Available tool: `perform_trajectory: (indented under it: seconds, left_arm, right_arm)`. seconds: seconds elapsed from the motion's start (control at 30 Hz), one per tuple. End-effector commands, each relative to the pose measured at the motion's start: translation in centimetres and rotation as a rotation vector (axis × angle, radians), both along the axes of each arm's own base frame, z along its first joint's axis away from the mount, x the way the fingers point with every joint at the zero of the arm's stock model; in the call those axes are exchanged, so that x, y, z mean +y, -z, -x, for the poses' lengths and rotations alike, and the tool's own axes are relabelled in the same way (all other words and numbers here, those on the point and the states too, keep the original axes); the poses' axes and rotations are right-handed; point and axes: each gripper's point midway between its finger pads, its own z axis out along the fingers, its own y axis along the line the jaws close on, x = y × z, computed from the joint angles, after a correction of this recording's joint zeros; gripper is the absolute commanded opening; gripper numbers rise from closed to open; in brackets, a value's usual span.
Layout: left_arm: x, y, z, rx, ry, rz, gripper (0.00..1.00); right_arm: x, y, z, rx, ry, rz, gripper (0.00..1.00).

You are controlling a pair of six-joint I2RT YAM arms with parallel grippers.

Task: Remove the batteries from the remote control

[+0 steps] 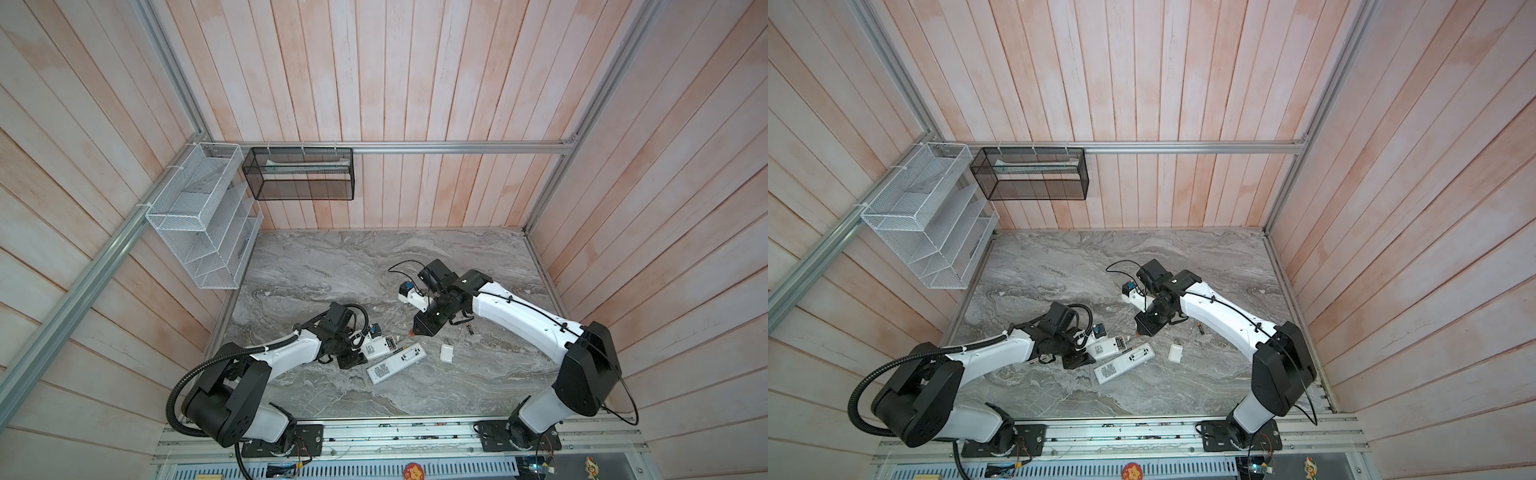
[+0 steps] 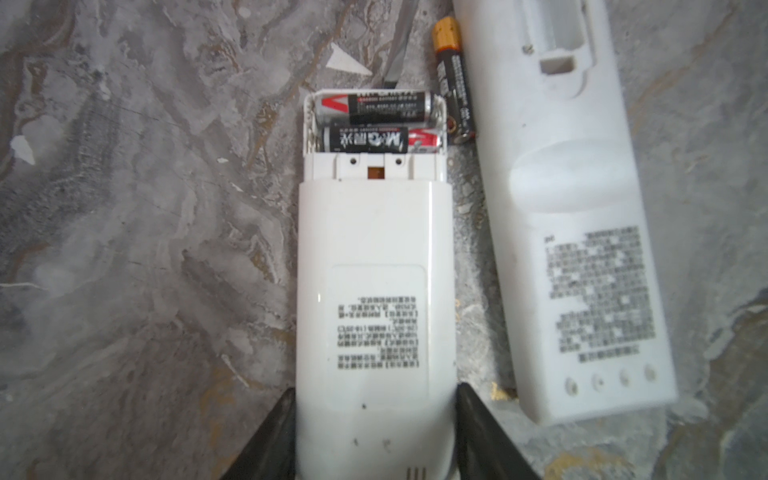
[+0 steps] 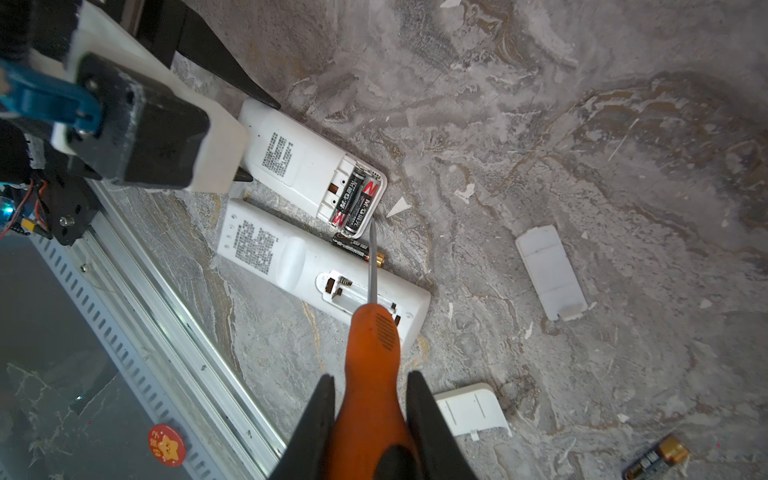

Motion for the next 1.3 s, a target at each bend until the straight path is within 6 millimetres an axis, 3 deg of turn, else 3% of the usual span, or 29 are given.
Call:
perform_trajectory:
  seconds: [0.0, 0.43, 0.73, 0.93, 1.27]
  left_arm:
    - [-0.1, 0.2, 0.9, 0.010, 0.033, 0.005, 0.47]
    - [0.1, 0.2, 0.9, 0.006, 0.030, -0.003, 0.48]
    - [0.2, -0.2, 0.9, -0.019, 0.027, 0.002, 0.50]
    - [0.2, 0.0, 0.9, -0.004, 0.029, -0.003, 0.50]
    - [0.1, 0.0, 0.9, -0.004, 0.030, -0.007, 0.50]
  right_arm:
    - [-0.1, -1.3, -0.5, -0.022, 0.015, -0.003, 0.11]
    - [-0.6, -3.5, -2.1, -0.116, 0.031, 0.011, 0.10]
    - [0.9, -5.2, -1.7, -0.070, 0.061, -0.149, 0.10]
    - [1.0, -4.7, -1.0, -0.044, 0.074, -0.181, 0.10]
    - [0.3, -2.1, -0.3, -0.004, 0.080, -0.139, 0.10]
